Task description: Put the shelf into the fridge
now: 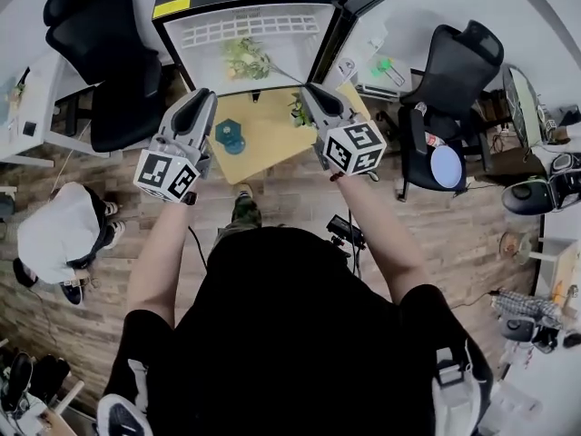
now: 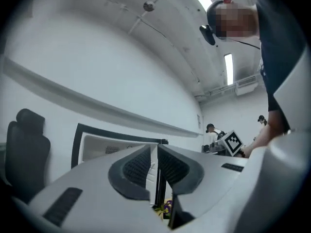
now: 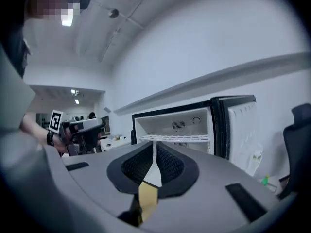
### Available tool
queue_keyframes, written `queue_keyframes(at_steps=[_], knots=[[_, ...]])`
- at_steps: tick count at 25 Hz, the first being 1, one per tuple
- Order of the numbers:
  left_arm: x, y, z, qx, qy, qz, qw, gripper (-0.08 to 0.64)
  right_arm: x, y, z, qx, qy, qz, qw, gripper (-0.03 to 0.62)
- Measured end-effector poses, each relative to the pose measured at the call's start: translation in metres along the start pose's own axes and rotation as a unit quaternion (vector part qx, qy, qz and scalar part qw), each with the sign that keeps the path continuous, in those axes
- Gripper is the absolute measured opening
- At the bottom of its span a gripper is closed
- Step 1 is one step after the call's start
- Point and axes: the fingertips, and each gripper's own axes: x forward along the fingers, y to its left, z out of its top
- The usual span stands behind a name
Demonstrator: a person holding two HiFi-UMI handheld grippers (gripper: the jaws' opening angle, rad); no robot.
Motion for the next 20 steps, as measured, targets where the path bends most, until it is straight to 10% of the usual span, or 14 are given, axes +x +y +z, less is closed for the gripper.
queue_keyframes(at_steps=[6, 20], knots=[[-0.051, -0.024, 0.005, 0.073, 0.017, 0.019, 0.997, 0.022, -0.05, 0.014, -0.003, -0.093, 0.017, -0.007, 0.996, 0.017], [-0.105, -0.076, -0.003, 0.129, 0.024, 0.061, 0.9895, 0.018, -0.113, 0.033, -0.015, -0.15, -0.008, 0.003, 0.989, 0.017]])
